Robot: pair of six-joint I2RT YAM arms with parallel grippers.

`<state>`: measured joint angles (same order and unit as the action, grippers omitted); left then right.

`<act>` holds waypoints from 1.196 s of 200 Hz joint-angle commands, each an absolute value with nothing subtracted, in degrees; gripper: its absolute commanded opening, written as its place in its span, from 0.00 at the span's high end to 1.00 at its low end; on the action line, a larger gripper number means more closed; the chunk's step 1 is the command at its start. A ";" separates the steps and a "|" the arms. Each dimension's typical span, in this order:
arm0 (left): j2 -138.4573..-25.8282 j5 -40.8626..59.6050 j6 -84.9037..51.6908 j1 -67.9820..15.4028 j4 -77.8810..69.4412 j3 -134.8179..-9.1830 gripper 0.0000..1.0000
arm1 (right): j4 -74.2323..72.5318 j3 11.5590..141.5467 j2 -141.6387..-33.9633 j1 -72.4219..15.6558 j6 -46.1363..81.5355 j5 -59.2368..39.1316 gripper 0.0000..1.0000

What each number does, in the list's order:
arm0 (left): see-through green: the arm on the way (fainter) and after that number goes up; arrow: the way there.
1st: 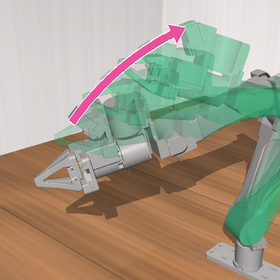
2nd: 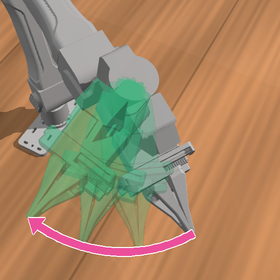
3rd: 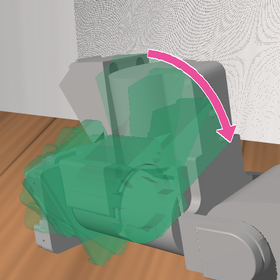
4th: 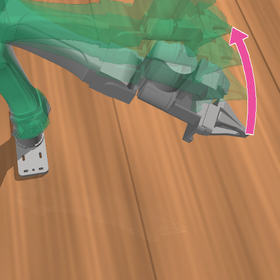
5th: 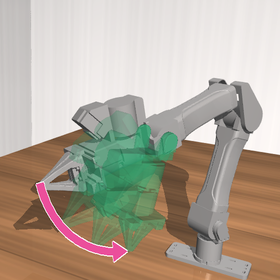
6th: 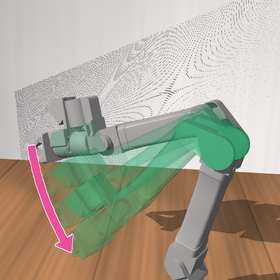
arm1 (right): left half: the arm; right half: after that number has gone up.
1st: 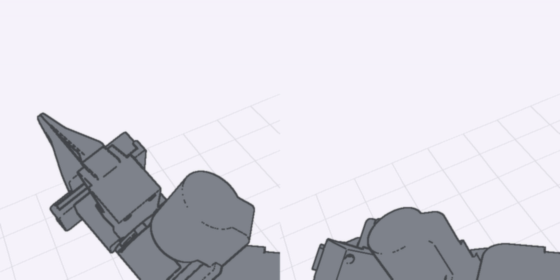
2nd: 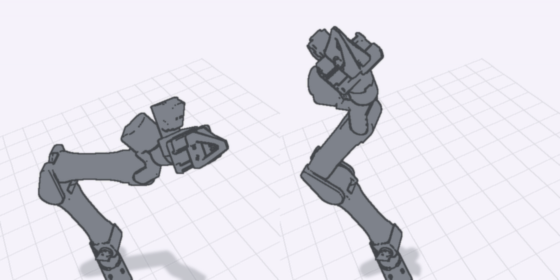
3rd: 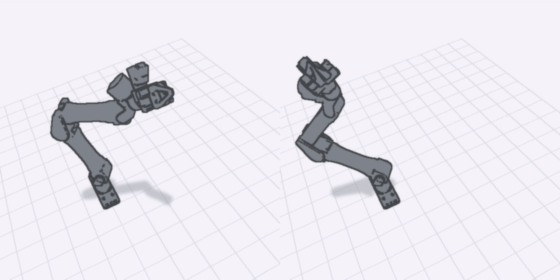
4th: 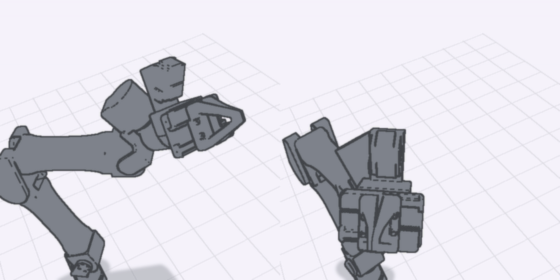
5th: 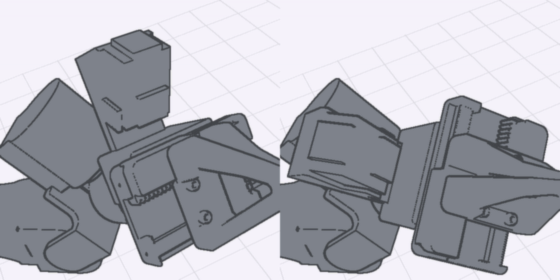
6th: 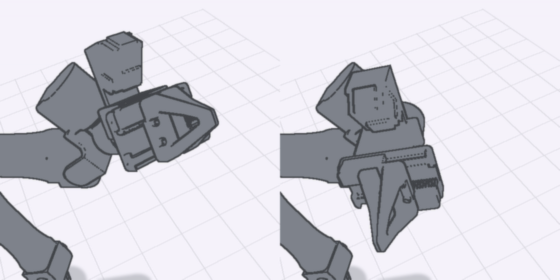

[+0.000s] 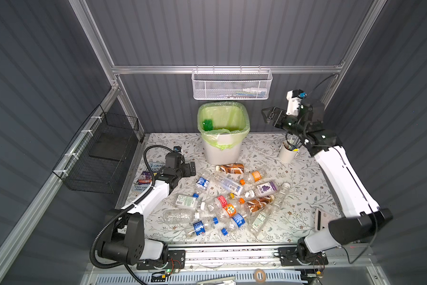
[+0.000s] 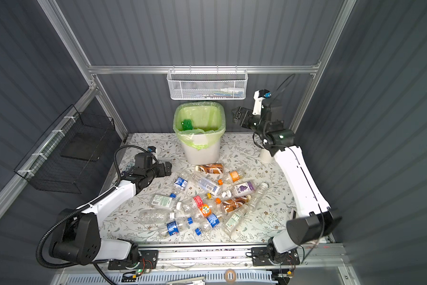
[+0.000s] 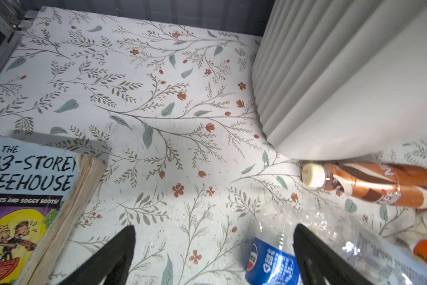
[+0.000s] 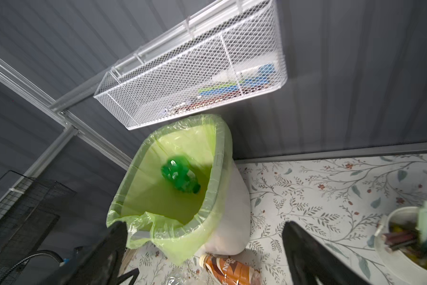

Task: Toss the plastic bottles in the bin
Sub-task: 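Grasp the clear blue-label bottle with the left gripper while the right arm withdraws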

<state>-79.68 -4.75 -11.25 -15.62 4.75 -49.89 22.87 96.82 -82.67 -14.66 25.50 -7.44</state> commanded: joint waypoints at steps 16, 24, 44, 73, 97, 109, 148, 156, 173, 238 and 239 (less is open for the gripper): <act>-84.40 -0.10 -5.97 -17.85 14.17 -56.25 0.00 | 14.50 75.86 -73.41 -10.55 30.40 -4.63 0.01; -85.40 0.95 -5.32 -18.41 15.28 -56.98 0.00 | 13.32 71.13 -71.11 -9.05 31.92 -4.61 0.01; -87.00 0.38 -2.71 -21.35 17.82 -58.04 0.00 | 12.51 62.84 -66.37 -6.37 33.44 -4.41 0.01; -88.14 -4.31 0.02 -26.33 21.10 -58.64 0.00 | 13.93 55.61 -61.27 -4.26 32.78 -4.92 0.01; -88.51 -7.34 0.18 -29.03 23.19 -59.07 0.01 | 13.45 52.02 -60.88 -2.51 33.44 -5.18 0.01; -88.83 -8.22 0.01 -29.92 23.09 -58.59 0.00 | 13.18 51.69 -61.54 -1.94 34.05 -6.91 0.01; -91.76 -15.02 -1.26 -31.73 25.52 -59.58 0.03 | 11.18 50.76 -62.01 -1.86 34.78 -8.00 0.01; -92.46 -16.17 -1.64 -31.73 26.10 -59.94 0.03 | 10.75 50.48 -61.92 -1.80 34.99 -8.02 0.01; -93.70 -18.28 -2.48 -31.73 26.92 -60.96 0.05 | 10.05 49.85 -61.96 -1.82 35.49 -8.08 0.01; -99.83 -14.46 0.04 -31.72 27.16 -65.25 0.04 | 8.53 50.62 -63.71 -1.69 36.84 -9.31 0.01; -99.97 -14.30 0.11 -31.72 27.12 -65.28 0.04 | 8.57 50.69 -63.67 -1.70 36.83 -9.31 0.01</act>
